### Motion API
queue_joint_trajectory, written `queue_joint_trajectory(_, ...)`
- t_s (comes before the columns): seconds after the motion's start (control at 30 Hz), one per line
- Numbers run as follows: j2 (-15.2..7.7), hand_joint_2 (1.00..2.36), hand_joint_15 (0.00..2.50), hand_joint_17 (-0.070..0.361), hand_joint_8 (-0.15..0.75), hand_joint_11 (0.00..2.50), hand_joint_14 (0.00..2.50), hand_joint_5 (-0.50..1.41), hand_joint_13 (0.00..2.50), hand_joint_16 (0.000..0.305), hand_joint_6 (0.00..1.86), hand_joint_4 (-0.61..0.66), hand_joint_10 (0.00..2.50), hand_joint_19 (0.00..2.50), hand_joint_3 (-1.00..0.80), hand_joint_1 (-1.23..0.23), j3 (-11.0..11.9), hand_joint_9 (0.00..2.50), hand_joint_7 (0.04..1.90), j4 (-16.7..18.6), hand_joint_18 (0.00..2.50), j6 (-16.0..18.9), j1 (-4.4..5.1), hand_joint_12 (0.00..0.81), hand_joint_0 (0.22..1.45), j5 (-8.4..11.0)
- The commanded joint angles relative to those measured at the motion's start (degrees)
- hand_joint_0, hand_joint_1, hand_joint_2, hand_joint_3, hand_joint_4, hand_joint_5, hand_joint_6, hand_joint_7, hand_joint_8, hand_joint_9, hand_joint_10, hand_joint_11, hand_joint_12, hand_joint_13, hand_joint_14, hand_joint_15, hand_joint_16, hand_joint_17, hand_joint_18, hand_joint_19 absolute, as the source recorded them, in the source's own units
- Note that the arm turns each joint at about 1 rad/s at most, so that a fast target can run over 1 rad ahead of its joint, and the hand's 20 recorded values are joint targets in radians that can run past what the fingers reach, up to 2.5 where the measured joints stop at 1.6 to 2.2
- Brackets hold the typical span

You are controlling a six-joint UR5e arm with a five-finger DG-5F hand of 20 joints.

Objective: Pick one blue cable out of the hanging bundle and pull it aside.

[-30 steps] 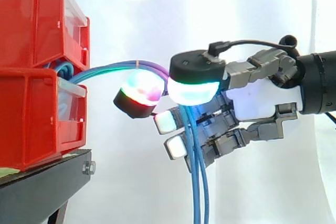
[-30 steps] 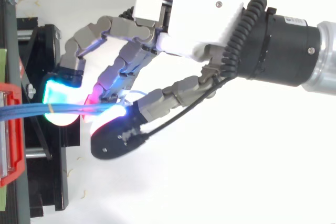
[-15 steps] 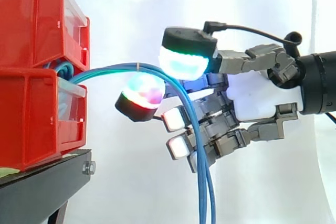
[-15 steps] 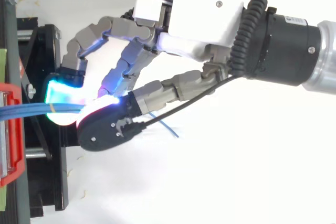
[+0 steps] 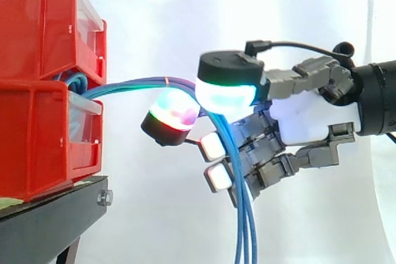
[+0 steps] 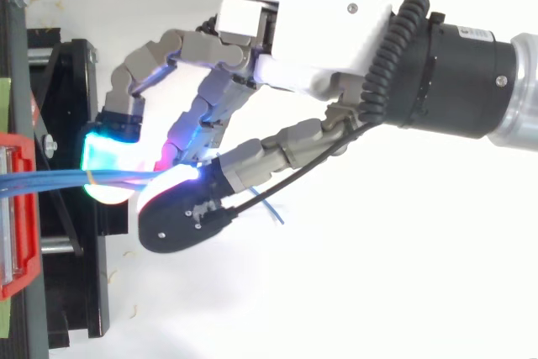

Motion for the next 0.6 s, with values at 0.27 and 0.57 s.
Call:
queue_joint_trajectory(0.27, 0.8, 1.00, 0.54, 0.102, 0.222, 0.39, 0.02, -0.03, 1.01, 0.045, 0.91, -0.07, 0.02, 0.67, -0.50, -0.87, 0.0, 1.24, 0.81, -4.4, 0.83, -0.1, 0.17, 0.320, 0.55, -2.23)
queue_joint_trajectory(0.57, 0.9, 1.00, 0.53, 0.121, 0.245, 0.36, 0.02, -0.02, 1.05, 0.054, 0.86, -0.05, 0.02, 0.66, -0.50, -0.70, 0.2, 1.29, 0.86, -4.6, 0.90, 0.2, -0.09, 0.357, 0.45, -2.32)
